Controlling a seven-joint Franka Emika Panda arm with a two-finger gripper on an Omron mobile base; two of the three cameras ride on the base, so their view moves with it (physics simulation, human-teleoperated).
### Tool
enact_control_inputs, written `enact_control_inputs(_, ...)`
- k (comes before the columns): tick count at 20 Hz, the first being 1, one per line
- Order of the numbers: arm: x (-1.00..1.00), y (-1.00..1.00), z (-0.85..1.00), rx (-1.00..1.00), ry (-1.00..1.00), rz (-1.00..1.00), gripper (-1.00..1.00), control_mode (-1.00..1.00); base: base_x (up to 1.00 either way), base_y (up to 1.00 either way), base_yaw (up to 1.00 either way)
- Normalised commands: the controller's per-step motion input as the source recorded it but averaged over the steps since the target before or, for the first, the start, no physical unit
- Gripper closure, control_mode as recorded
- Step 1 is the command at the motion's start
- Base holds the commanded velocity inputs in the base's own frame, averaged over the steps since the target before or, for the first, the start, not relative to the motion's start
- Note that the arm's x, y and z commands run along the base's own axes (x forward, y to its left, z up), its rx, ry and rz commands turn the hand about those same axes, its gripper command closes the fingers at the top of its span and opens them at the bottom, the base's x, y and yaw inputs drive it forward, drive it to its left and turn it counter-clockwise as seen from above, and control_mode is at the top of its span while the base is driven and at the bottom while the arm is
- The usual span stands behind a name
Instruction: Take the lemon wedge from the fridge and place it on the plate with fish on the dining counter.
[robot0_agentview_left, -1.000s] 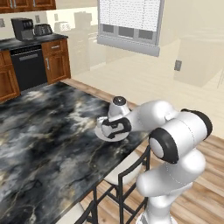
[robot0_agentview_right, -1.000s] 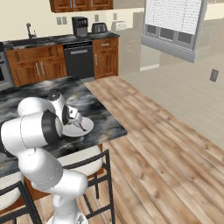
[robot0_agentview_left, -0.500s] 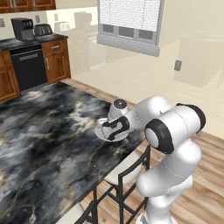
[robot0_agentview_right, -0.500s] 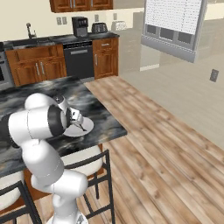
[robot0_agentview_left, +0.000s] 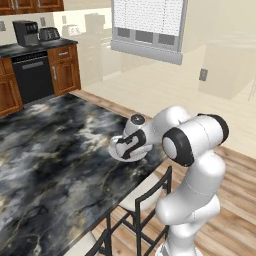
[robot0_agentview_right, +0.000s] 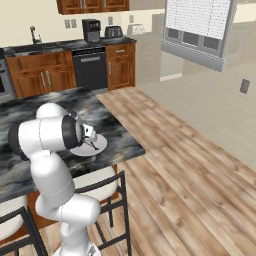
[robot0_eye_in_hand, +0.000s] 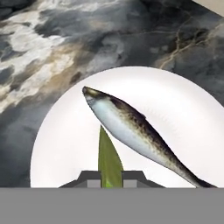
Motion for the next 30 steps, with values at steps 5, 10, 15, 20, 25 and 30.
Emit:
enact_control_inputs(5, 0.0, 0.0, 0.0, 0.0, 0.0, 0.0, -1.0, -1.0, 0.0, 0.0, 0.0)
enact_control_inputs(10, -0.01, 0.0, 0.1, 0.0, -0.04, 0.0, -1.0, -1.0, 0.0, 0.0, 0.0)
enact_control_inputs(15, -0.52, 0.04, 0.86, -0.01, -0.19, -0.02, -1.0, -1.0, 0.0, 0.0, 0.0)
enact_control_inputs(20, -1.0, 0.19, 1.0, 0.0, -0.2, -0.02, -1.0, -1.0, 0.0, 0.0, 0.0)
enact_control_inputs(25, -1.0, 0.2, 1.0, 0.0, -0.27, -0.01, -1.0, -1.0, 0.0, 0.0, 0.0)
enact_control_inputs(30, -1.0, 0.2, 1.0, 0.0, -0.28, -0.01, -1.0, -1.0, 0.0, 0.0, 0.0)
